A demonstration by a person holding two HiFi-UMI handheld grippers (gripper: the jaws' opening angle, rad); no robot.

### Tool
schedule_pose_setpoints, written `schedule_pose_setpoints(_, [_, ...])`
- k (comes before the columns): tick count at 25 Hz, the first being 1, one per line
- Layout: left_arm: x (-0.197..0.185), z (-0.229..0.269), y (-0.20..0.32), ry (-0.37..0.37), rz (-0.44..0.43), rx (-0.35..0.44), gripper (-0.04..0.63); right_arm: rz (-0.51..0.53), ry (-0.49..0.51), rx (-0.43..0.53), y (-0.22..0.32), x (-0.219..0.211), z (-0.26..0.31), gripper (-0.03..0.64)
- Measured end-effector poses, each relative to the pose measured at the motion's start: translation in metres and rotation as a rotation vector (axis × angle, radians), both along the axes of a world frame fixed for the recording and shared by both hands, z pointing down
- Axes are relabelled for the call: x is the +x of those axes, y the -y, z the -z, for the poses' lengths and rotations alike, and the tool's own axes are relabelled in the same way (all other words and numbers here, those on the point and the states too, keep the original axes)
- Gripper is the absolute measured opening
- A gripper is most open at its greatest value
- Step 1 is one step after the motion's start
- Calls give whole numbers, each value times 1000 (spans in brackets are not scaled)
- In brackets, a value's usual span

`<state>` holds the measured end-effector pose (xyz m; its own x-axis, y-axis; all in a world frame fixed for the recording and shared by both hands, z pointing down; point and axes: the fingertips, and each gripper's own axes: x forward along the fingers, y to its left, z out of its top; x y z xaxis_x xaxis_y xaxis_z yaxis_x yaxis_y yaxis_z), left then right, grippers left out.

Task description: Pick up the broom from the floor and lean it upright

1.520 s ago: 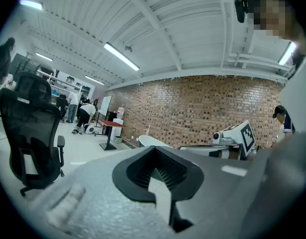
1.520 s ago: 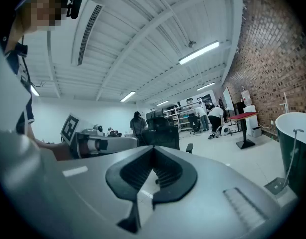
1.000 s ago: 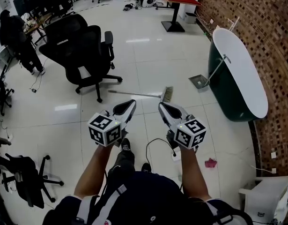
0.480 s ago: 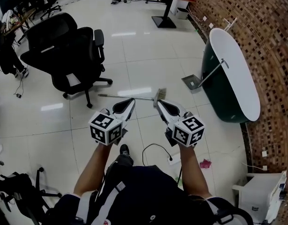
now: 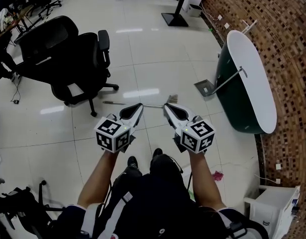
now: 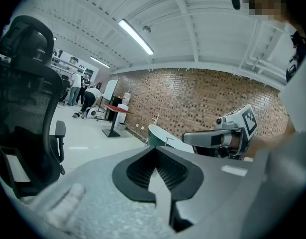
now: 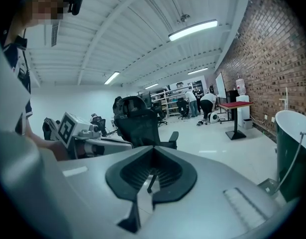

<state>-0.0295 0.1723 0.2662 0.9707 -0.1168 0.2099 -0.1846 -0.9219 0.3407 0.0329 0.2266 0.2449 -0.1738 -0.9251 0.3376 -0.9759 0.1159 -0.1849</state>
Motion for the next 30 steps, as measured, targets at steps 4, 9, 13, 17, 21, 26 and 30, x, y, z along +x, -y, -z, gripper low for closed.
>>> schedule_pose_setpoints(4, [17, -9, 25, 26, 49, 2, -3, 55, 19, 2, 30, 22, -9, 6])
schedule_pose_setpoints(9, [59, -10, 55, 44, 114, 10, -3, 149, 44, 12, 70, 62, -19, 6])
schedule_pose_setpoints(13, [92, -11, 76, 75, 175, 50, -3, 246, 60, 17, 97, 94, -25, 6])
schedule_pose_setpoints(17, [108, -15, 90, 130, 276, 49, -3, 359, 88, 18, 120, 116, -34, 6])
schedule_pose_setpoints(21, [106, -23, 104, 189, 368, 52, -3, 464, 65, 0, 141, 127, -47, 6])
schedule_pose_setpoints(26, [89, -50, 126, 267, 434, 33, -3, 559, 32, -28, 171, 123, -73, 6])
schedule_pose_setpoints(30, [76, -95, 148, 305, 461, -20, -3, 616, -23, -72, 196, 113, -110, 6])
